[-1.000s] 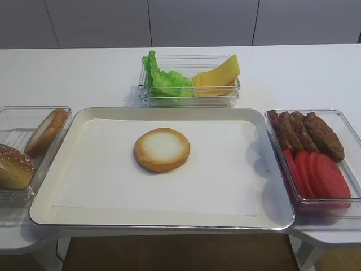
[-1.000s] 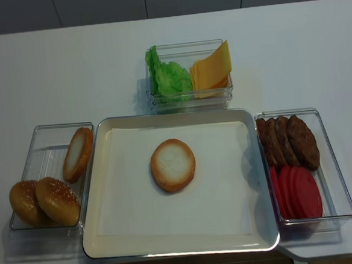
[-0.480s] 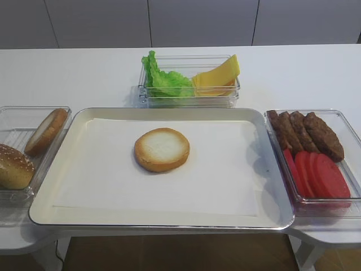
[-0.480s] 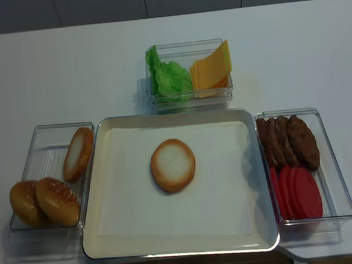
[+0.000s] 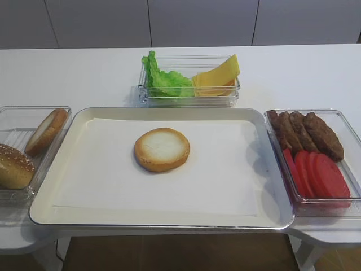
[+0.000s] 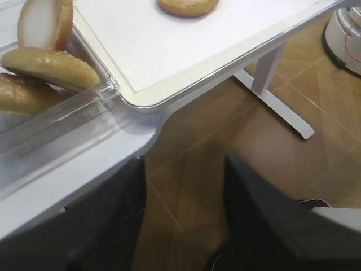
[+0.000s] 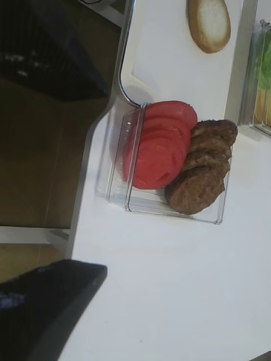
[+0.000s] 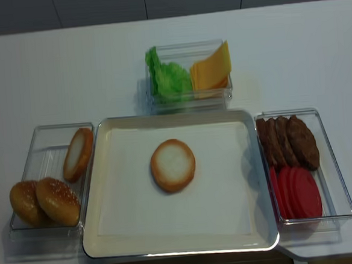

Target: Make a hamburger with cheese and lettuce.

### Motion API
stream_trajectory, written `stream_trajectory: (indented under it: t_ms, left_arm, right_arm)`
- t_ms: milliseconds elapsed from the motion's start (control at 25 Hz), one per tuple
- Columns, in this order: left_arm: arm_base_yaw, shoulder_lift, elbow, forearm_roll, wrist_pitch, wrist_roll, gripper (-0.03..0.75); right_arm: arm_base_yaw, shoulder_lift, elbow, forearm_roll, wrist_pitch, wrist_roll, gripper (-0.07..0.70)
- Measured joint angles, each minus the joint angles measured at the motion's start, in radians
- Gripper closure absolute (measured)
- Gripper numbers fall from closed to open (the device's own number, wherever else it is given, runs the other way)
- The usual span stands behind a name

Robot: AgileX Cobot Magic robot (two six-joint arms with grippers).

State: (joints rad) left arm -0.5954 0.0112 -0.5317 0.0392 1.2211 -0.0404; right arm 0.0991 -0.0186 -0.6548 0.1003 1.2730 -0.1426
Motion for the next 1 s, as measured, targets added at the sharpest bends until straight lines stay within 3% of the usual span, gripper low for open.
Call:
stream_trajectory:
  t_ms: [360,1000]
  left_arm:
    - [0.000,-0.025,0.036,0.004,-0.031,-0.004,0.377]
    - [0.000,-0.025,0.038,0.025,-0.033,-0.031,0.377]
  right_arm:
    - [0.000,0.000,0.131,0.019,-0.136,-0.004,-0.064]
    - [0.000,0.000,0.160,0.017,-0.128,-0.041,-0.064]
